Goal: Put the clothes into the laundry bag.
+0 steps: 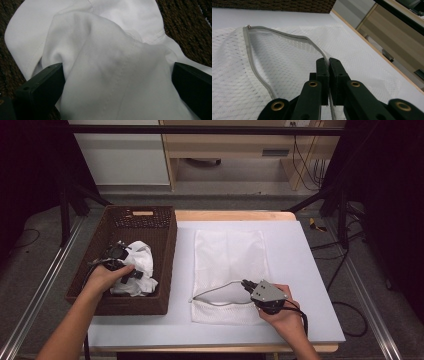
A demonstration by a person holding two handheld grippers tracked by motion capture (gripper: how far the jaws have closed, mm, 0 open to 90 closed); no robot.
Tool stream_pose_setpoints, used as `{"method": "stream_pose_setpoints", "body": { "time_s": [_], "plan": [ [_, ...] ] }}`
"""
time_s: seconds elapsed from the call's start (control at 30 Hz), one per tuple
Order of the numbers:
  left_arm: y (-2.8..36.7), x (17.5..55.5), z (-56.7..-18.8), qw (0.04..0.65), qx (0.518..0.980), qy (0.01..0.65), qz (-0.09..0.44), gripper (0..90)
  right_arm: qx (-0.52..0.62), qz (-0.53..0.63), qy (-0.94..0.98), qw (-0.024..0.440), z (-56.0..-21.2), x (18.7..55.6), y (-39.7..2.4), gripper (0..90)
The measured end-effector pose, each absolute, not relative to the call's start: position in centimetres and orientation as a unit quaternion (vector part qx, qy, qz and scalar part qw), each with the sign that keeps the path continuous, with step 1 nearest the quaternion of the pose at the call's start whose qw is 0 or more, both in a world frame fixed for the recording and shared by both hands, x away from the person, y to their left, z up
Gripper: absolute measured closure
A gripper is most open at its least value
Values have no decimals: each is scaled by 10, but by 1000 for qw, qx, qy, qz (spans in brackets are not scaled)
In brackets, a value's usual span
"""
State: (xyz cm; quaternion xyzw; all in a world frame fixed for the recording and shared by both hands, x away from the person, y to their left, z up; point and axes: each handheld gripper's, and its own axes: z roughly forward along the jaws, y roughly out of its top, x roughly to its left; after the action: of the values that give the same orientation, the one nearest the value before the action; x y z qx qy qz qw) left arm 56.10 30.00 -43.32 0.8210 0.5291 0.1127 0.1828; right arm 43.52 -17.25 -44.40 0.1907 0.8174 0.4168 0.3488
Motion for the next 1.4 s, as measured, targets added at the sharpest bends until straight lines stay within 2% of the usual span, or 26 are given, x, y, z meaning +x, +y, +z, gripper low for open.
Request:
{"method": "stream_pose_setpoints", "body": {
  "time_s": [0.57, 0.67, 0.83, 1.17, 1.3, 1.4],
  "plan": [
    [297, 562, -439, 171, 819, 538, 104, 0, 193, 416, 818, 348, -445, 437, -172, 865],
    [297, 562, -439, 165, 822, 536, 100, 25, 194, 415, 818, 347, -445, 437, -171, 866],
    [296, 563, -438, 150, 829, 528, 104, 168, 193, 414, 819, 347, -445, 437, -171, 868],
    [291, 562, -434, 109, 848, 501, 137, 526, 191, 413, 820, 347, -445, 437, -170, 871],
    [292, 562, -429, 106, 843, 505, 151, 620, 190, 413, 820, 347, -445, 437, -170, 872],
    [290, 561, -423, 113, 841, 498, 177, 643, 190, 415, 819, 347, -445, 437, -171, 872]
  ]
}}
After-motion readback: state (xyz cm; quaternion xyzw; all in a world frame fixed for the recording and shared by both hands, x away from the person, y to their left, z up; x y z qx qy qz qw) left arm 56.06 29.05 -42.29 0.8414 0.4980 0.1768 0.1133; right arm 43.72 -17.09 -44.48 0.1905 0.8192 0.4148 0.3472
